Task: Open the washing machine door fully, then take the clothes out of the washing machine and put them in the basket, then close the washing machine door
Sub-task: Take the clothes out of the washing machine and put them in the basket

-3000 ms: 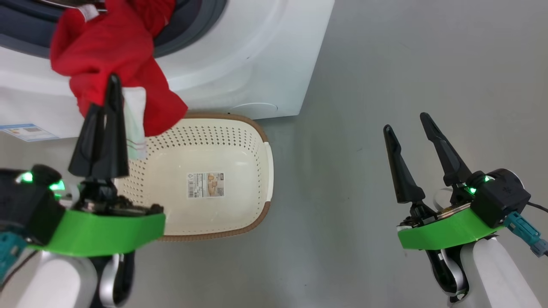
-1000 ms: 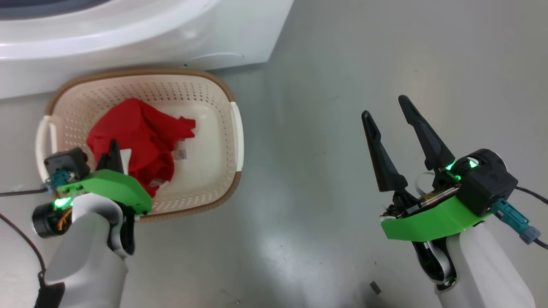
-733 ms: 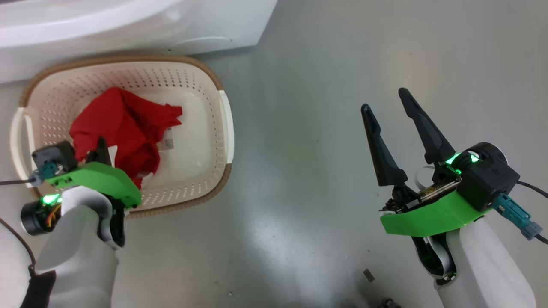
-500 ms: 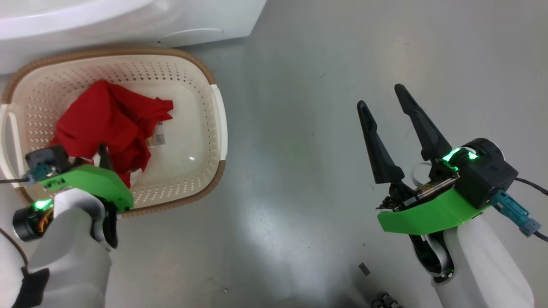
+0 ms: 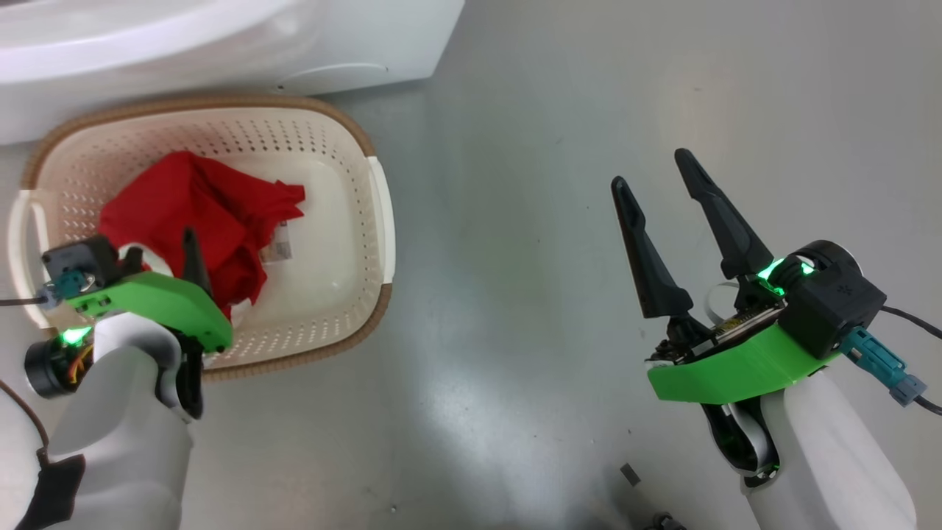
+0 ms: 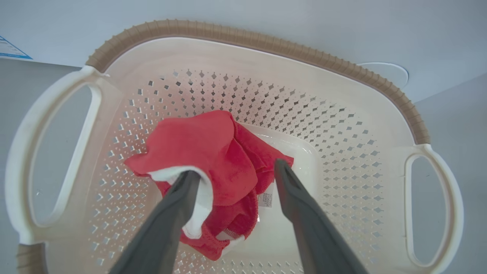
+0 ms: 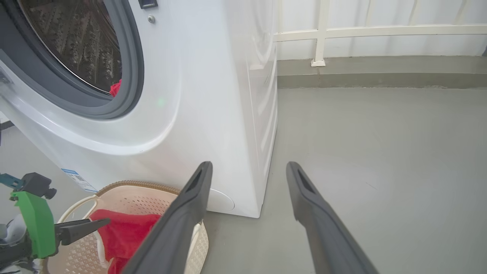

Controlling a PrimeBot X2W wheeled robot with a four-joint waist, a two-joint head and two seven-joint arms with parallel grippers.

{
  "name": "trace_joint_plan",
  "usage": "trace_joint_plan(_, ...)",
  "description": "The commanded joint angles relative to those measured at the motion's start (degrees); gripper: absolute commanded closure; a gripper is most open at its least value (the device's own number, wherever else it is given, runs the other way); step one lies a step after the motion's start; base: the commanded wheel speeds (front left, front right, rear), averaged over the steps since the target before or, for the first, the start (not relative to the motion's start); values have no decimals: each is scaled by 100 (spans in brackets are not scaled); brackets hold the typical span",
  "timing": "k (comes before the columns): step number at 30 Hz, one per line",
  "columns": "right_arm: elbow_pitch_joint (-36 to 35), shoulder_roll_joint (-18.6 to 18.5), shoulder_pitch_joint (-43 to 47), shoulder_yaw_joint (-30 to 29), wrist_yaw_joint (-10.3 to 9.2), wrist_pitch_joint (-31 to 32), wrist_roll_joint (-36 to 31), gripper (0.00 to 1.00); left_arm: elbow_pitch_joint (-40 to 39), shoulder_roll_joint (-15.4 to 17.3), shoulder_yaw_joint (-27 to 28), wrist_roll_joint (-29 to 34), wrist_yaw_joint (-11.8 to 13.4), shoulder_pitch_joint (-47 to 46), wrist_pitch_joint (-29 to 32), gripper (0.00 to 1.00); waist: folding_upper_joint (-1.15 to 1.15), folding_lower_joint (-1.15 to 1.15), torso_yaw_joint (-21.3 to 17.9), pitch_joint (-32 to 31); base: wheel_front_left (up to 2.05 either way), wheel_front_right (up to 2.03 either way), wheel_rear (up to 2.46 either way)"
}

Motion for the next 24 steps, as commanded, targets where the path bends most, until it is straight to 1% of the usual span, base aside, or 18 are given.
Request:
trace_joint_plan(1, -106, 11, 47, 55, 36, -36, 46, 0, -134, 136, 108, 69, -36, 225, -70, 0, 0, 0, 74, -106, 0, 0, 0)
trace_joint_plan(7, -66, 11, 75, -10, 36, -36, -17, 0, -641, 86, 199, 170, -122, 481, -70, 0, 0, 0, 228, -375, 0, 0, 0)
trace_joint_plan(11, -38, 11, 112, -49, 36, -36, -77, 0, -1279, 63, 306, 345, -127, 708, -70, 0, 0, 0, 334, -548, 0, 0, 0)
trace_joint_plan(15, 14, 11, 167, -83, 36, -36, -111, 0, -1909, -28, 443, 541, -122, 1017, -70, 0, 0, 0, 430, -748, 0, 0, 0)
trace_joint_plan(16, 14, 11, 167, -83, 36, -36, -111, 0, -1909, -28, 443, 541, -122, 1017, -70, 0, 0, 0, 430, -748, 0, 0, 0)
trace_joint_plan(24, 139, 11, 287, -141, 36, -36, -220, 0, -2913, -229, 720, 891, -159, 1708, -70, 0, 0, 0, 581, -1264, 0, 0, 0)
